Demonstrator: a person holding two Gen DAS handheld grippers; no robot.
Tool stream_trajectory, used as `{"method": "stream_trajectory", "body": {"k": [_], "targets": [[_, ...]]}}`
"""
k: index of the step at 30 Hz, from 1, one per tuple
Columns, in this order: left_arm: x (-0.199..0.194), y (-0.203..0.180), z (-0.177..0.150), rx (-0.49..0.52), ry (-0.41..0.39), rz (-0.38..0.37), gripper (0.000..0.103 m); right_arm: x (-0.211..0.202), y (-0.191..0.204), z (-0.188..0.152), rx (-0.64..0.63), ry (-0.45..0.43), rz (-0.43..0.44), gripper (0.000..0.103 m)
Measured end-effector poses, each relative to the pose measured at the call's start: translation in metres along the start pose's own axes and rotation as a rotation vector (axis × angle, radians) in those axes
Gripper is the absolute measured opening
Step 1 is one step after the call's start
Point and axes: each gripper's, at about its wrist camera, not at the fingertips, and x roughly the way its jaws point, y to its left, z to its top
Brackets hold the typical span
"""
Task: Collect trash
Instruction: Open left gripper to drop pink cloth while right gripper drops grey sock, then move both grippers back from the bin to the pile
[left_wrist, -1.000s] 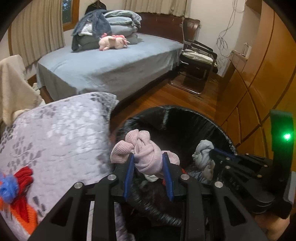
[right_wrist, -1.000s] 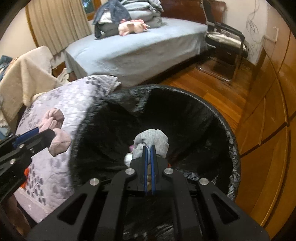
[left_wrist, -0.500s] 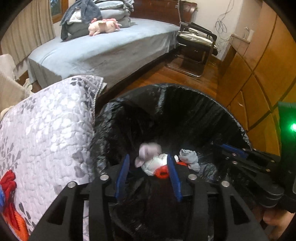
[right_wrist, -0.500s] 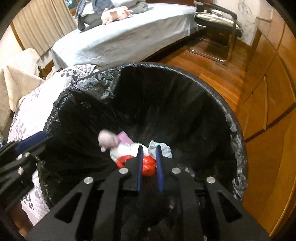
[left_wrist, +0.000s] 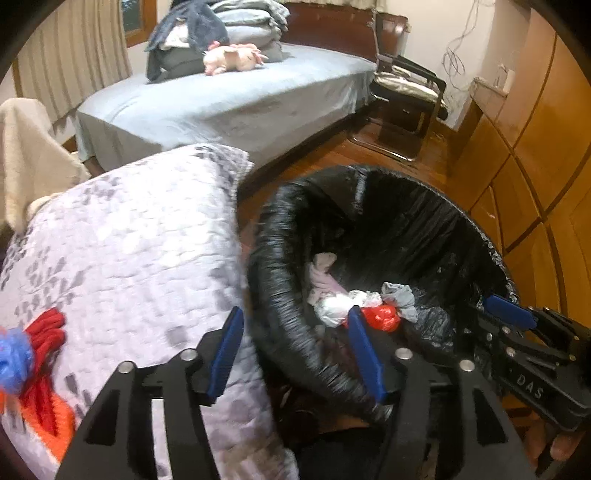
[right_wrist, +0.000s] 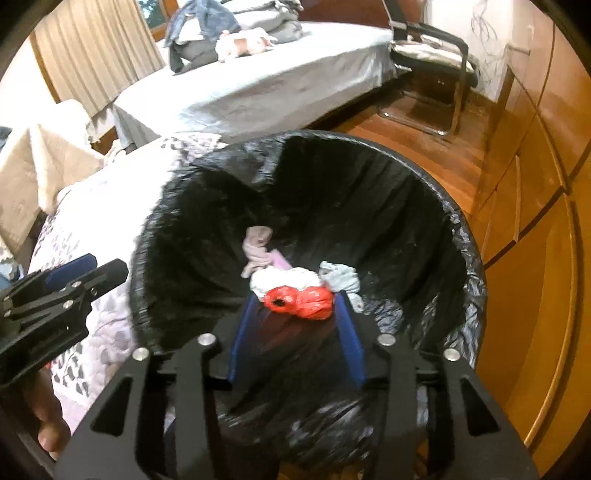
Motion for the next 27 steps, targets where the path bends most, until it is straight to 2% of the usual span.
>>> {"method": "stream_trajectory", "body": {"k": [5, 11, 16, 27], "targets": [[-0.036, 0.035, -0.017, -0.034, -0.038, 0.027, 0.068, -0.02, 0.034, -0.012, -0.027, -0.021, 0.024, 0.056], [-0.078, 0.083, -0.046, -0.045, -0.081, 0.099, 0.07, -0.022, 0.092, -0.024, -0.108, -0.002, 0.079, 0.056], [-0.109, 0.139, -0.071, -0.128, -0.099, 0.151, 0.071, -0.025, 0.142, -0.032, -0.148, -0.002, 0.132, 0.057], [-0.157, 0.263, -0.133, -0.244, -0.134, 0.328, 0.074, -0.025, 0.258, -0.051, -0.259, -0.004, 0.223, 0.057]]}}
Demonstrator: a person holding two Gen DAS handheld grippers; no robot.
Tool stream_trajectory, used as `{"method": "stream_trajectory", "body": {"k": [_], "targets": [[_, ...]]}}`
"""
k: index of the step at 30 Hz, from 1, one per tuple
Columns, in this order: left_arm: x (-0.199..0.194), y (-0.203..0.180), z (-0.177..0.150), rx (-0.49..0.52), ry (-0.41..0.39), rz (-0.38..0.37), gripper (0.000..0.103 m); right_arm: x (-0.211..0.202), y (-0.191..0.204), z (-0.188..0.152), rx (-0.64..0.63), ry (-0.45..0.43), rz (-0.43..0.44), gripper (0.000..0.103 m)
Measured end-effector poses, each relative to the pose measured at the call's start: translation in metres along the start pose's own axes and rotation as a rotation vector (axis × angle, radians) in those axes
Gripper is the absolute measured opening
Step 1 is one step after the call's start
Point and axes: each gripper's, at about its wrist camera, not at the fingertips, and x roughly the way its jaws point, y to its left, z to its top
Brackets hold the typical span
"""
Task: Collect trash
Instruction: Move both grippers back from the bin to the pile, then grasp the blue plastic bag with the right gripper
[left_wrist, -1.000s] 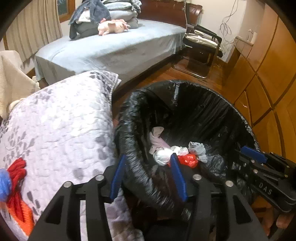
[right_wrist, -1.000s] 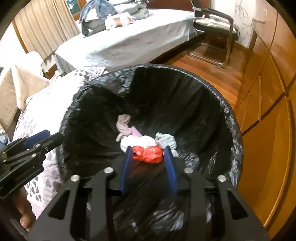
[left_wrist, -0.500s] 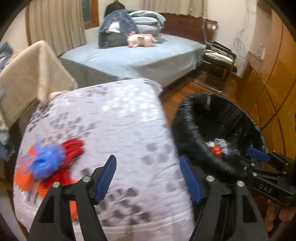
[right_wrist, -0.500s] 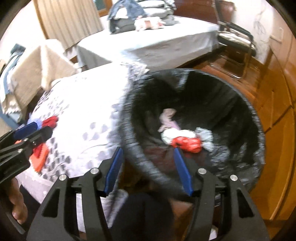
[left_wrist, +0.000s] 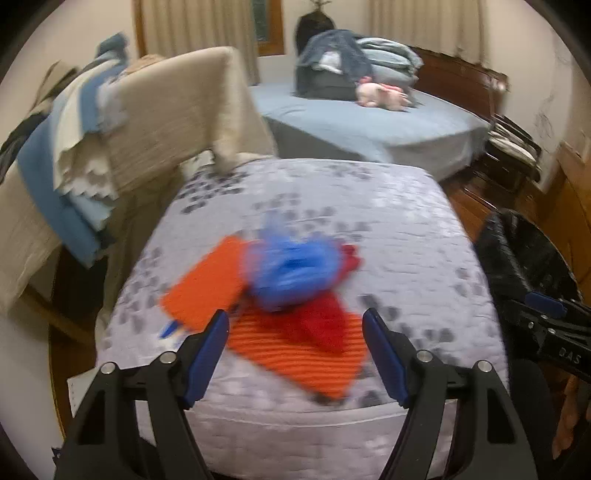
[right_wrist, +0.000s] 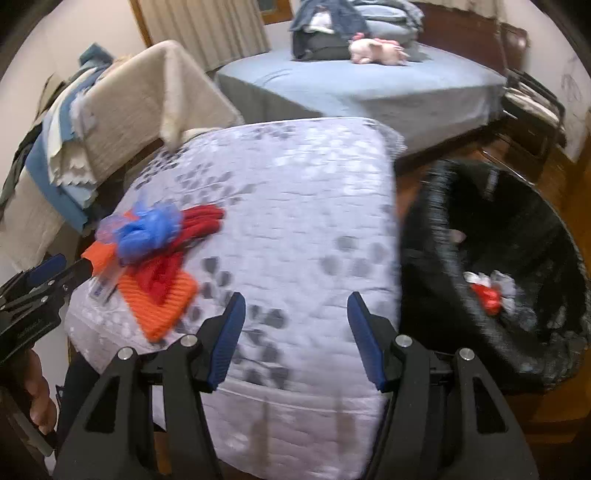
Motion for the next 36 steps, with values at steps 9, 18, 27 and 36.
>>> {"method": "stream_trajectory", "body": {"k": [9, 18, 27, 36], "targets": [[0.013, 0.068, -0.001, -0.066, -0.012, 0.034, 0.074, 0.031, 0.072, 0.011, -0.042, 0.0, 0.049, 0.056], [0.03, 0.099, -0.005, -0.072, -0.012, 0.049, 0.074, 0.056, 0.123, 0.032, -0.073, -0.028, 0.088, 0.056], [0.048, 0.111, -0.003, -0.051, -0.01, 0.042, 0.074, 0.087, 0.146, 0.045, -0.09, -0.017, 0.09, 0.056], [0.064, 0.12, 0.0, -0.059, 0.0, 0.015, 0.074, 0.114, 0.15, 0.049, -0.087, 0.027, 0.082, 0.056]]}}
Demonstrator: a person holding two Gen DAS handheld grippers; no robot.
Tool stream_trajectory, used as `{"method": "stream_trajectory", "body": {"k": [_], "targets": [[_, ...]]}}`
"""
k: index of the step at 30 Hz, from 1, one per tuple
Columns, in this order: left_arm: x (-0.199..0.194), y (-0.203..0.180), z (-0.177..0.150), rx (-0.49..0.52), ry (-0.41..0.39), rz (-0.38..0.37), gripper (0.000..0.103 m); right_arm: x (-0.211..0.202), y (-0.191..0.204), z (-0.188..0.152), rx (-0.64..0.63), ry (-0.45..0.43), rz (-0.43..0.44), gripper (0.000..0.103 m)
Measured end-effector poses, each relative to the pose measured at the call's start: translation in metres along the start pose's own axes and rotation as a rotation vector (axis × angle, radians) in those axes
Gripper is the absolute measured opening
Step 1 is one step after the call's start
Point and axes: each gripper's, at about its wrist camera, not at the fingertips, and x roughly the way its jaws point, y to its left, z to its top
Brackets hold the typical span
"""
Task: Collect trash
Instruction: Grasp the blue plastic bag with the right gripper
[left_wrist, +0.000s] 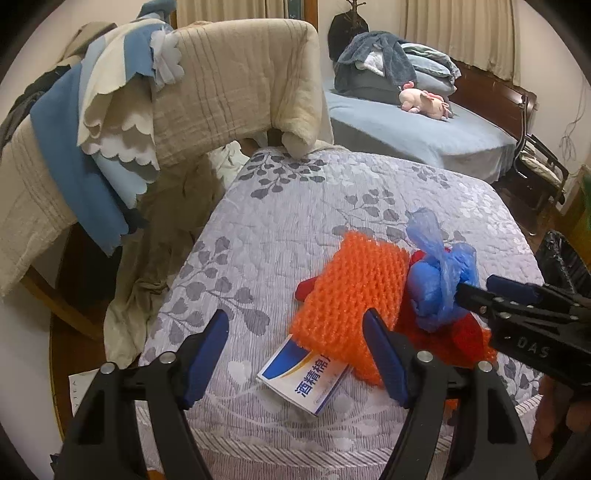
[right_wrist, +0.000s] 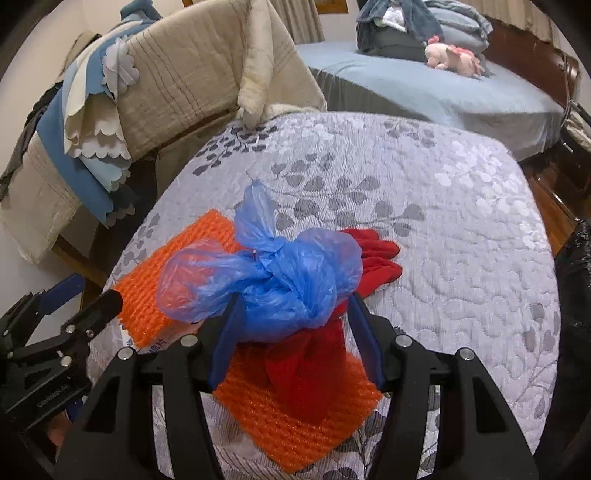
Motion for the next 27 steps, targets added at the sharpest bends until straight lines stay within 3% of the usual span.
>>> {"method": "stream_trajectory", "body": {"k": [2, 4, 13, 27], "targets": [[0.001, 0.0, 0.0, -0.002, 0.003, -0.007, 0.074, 0.005, -0.001, -0.001, 0.003, 0.015, 0.012, 0.051], [0.004, -0.001, -0.001, -0.003, 0.01, -0.013, 0.074, 0.01, 0.0, -0.003, -0.003, 0.037, 0.032, 0.032], [0.007, -0.011, -0.003, -0.007, 0.029, -0.036, 0.074, 0.002, -0.005, -0.005, -0.006, 0.021, 0.05, 0.009], [0.017, -0.038, -0.001, 0.034, 0.038, -0.05, 0.074, -0.02, -0.024, 0.0, 0.004, -0.018, 0.049, 0.005]]}}
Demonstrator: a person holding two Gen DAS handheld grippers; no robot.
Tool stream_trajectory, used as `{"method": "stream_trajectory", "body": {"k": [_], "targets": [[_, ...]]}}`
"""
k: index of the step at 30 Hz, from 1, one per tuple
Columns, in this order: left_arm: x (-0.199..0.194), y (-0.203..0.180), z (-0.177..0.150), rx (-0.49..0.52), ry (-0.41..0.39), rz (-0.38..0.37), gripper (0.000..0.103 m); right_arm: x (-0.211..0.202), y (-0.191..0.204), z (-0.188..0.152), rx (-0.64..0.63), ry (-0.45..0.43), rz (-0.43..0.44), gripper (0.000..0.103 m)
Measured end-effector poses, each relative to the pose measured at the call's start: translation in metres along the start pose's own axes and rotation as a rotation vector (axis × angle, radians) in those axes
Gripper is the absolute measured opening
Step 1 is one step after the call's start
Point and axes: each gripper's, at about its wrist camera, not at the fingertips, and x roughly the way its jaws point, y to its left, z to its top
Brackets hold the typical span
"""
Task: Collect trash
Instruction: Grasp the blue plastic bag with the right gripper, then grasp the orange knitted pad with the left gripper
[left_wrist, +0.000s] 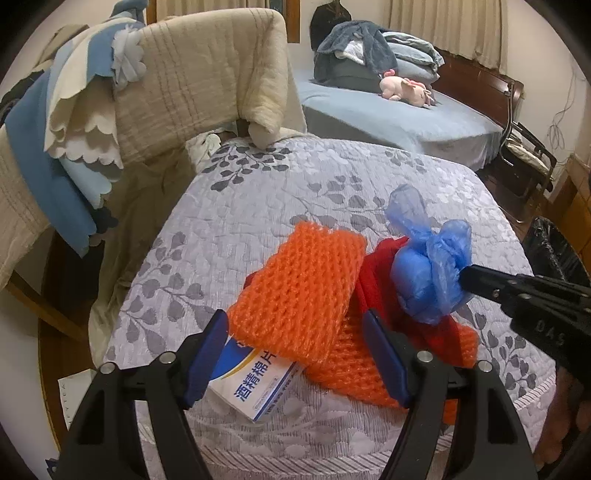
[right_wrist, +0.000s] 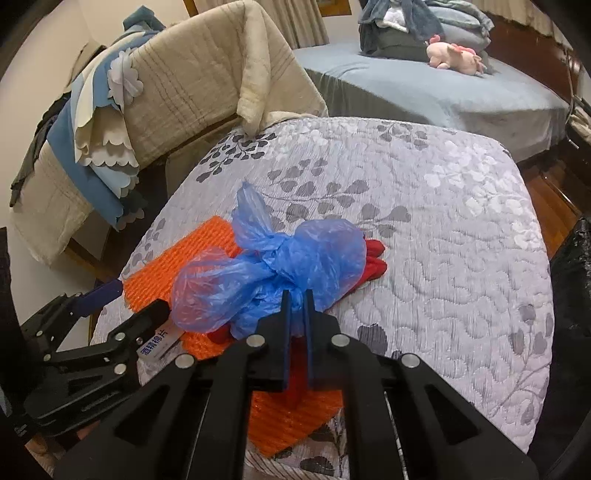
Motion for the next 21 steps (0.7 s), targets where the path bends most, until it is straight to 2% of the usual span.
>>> {"method": "stream_trajectory", "body": {"k": [10, 12, 14, 15, 16, 21], "targets": [[0.012, -0.001, 0.0, -0.009, 0.023, 0.0, 0.071, 0.007, -0.004, -0.002, 0.004, 0.018, 0.004, 0.005], [0.014, 0.001, 0.0, -0.017, 0.03, -0.007, 0.06, 0.007, -0.004, -0.002, 0.004, 0.02, 0.004, 0.005], [0.016, 0.003, 0.0, -0.027, 0.042, -0.016, 0.041, 0.007, -0.005, -0.003, 0.003, 0.021, 0.005, 0.005], [0.017, 0.004, 0.0, -0.034, 0.048, -0.027, 0.035, 0.007, -0.005, -0.003, 0.003, 0.021, 0.006, 0.005], [0.017, 0.005, 0.0, -0.041, 0.055, -0.033, 0.024, 0.007, -0.004, -0.003, 0.003, 0.021, 0.007, 0.005], [0.009, 0.008, 0.001, -0.071, 0.053, -0.056, 0.017, 0.001, -0.005, -0.004, 0.01, 0.013, 0.012, 0.005]]}}
